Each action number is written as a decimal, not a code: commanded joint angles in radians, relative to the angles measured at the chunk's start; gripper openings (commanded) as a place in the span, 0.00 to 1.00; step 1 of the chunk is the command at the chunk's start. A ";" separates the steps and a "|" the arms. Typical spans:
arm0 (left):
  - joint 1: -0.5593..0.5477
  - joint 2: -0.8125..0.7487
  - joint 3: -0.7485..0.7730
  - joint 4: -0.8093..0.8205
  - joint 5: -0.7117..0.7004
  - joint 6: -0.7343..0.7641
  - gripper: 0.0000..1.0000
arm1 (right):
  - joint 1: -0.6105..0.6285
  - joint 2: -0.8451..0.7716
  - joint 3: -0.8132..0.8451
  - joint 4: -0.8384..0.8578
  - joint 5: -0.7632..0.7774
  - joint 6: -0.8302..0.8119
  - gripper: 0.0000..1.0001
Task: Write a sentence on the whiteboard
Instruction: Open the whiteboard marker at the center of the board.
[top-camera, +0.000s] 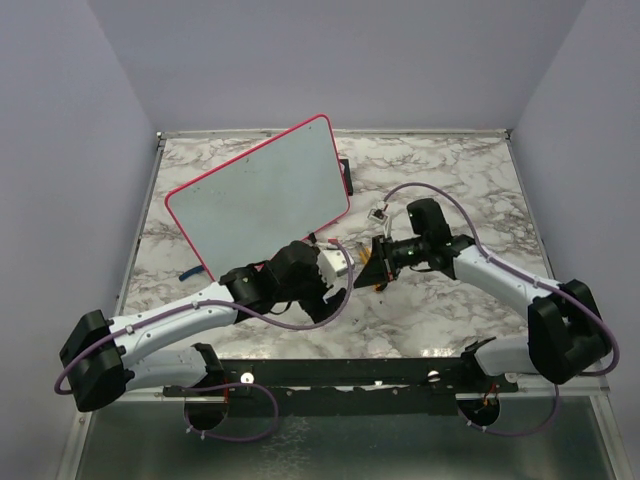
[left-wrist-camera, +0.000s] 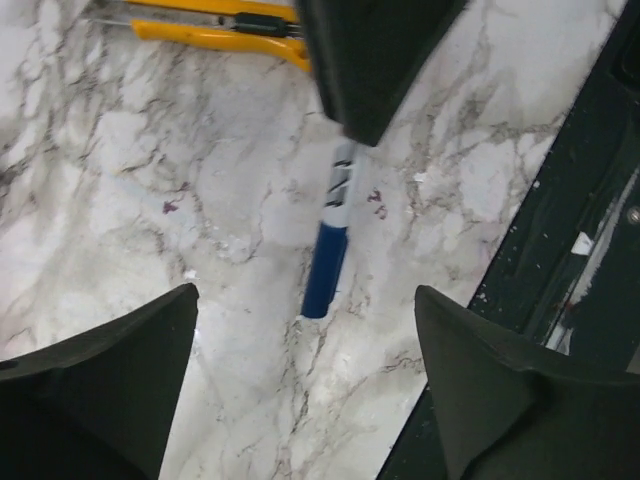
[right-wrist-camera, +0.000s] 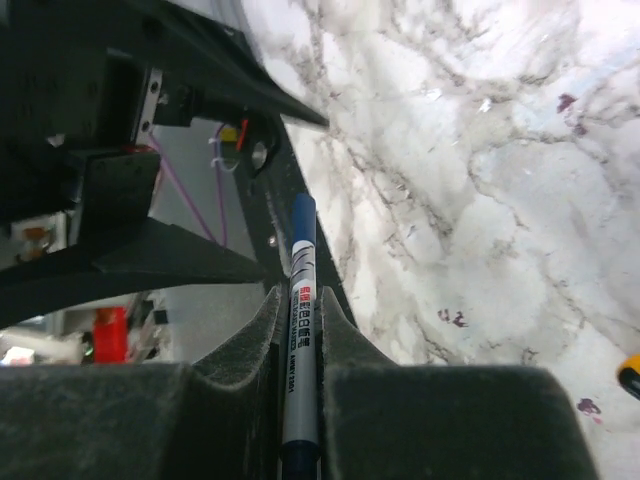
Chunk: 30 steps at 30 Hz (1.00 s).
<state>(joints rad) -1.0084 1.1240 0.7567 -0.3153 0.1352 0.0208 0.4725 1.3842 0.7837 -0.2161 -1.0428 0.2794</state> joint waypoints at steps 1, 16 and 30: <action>0.094 -0.059 0.034 0.037 -0.048 -0.095 0.95 | 0.008 -0.126 -0.081 0.245 0.200 0.140 0.01; 0.216 -0.196 -0.106 0.514 -0.353 -1.012 0.99 | 0.034 -0.390 -0.377 0.976 0.690 0.352 0.01; 0.215 -0.166 -0.211 0.729 -0.475 -1.357 0.97 | 0.123 -0.373 -0.371 1.074 0.826 0.278 0.01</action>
<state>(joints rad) -0.7975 0.9367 0.5724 0.2951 -0.2920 -1.2129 0.5728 0.9741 0.4065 0.7879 -0.2581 0.5827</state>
